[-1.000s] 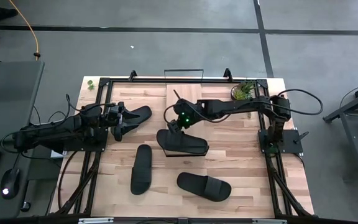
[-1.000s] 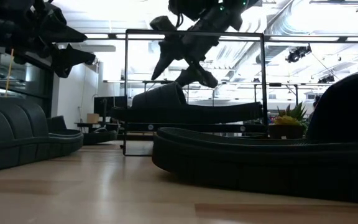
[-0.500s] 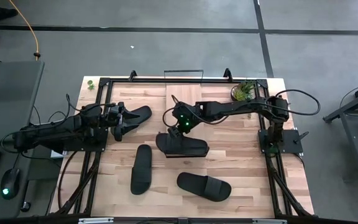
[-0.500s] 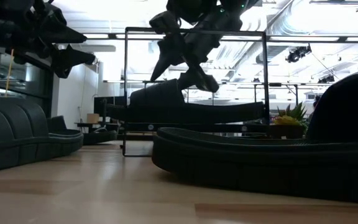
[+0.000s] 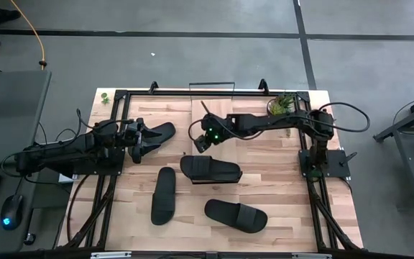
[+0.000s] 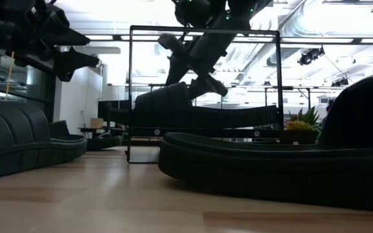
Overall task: Pick and place slides into the shelf
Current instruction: Put the bottom right black slipper on the shelf
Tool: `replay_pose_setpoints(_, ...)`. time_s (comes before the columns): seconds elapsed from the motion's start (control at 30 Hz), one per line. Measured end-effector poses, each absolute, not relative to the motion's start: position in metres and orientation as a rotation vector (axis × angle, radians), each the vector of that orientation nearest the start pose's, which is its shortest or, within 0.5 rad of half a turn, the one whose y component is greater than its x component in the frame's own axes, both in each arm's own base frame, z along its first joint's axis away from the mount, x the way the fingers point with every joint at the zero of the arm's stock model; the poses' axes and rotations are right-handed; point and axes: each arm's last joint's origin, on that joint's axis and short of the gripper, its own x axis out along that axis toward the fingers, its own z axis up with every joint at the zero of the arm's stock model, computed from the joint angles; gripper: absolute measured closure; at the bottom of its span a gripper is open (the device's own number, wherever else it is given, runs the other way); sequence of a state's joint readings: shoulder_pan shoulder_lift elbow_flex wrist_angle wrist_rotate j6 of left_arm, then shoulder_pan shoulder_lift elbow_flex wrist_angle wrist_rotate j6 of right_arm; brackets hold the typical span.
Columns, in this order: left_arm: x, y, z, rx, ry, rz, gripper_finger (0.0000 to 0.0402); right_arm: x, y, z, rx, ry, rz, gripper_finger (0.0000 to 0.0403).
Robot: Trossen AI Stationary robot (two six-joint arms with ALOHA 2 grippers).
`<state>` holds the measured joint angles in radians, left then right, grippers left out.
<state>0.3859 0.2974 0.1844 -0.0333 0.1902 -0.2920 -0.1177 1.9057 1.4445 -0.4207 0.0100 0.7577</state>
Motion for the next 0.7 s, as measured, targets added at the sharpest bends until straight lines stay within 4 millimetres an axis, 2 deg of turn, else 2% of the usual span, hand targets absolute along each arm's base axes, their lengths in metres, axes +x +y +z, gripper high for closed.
replay_pose_setpoints(0.13, 0.106, 0.037, 0.197, -0.337, 0.129, 0.217, 0.0151, 0.412, -0.06, 0.225, 0.695, 0.762, -0.441, 0.0213)
replay_pose_setpoints(0.27, 0.106, 0.037, 0.194, -0.338, 0.157, 0.22, 0.0151, 0.418, -0.064, 0.231, 0.613, 0.692, -0.363, 0.0213)
replay_pose_setpoints(0.4, 0.106, 0.037, 0.192, -0.344, 0.177, 0.224, 0.0151, 0.426, -0.063, 0.241, 0.544, 0.593, -0.255, 0.0213)
replay_pose_setpoints(0.53, 0.106, 0.037, 0.192, -0.345, 0.18, 0.224, 0.0151, 0.432, -0.061, 0.25, 0.554, 0.507, -0.135, 0.0213)
replay_pose_setpoints(0.7, 0.105, 0.037, 0.192, -0.338, 0.18, 0.24, 0.0151, 0.436, -0.051, 0.257, 0.524, 0.462, 0.053, 0.0213)
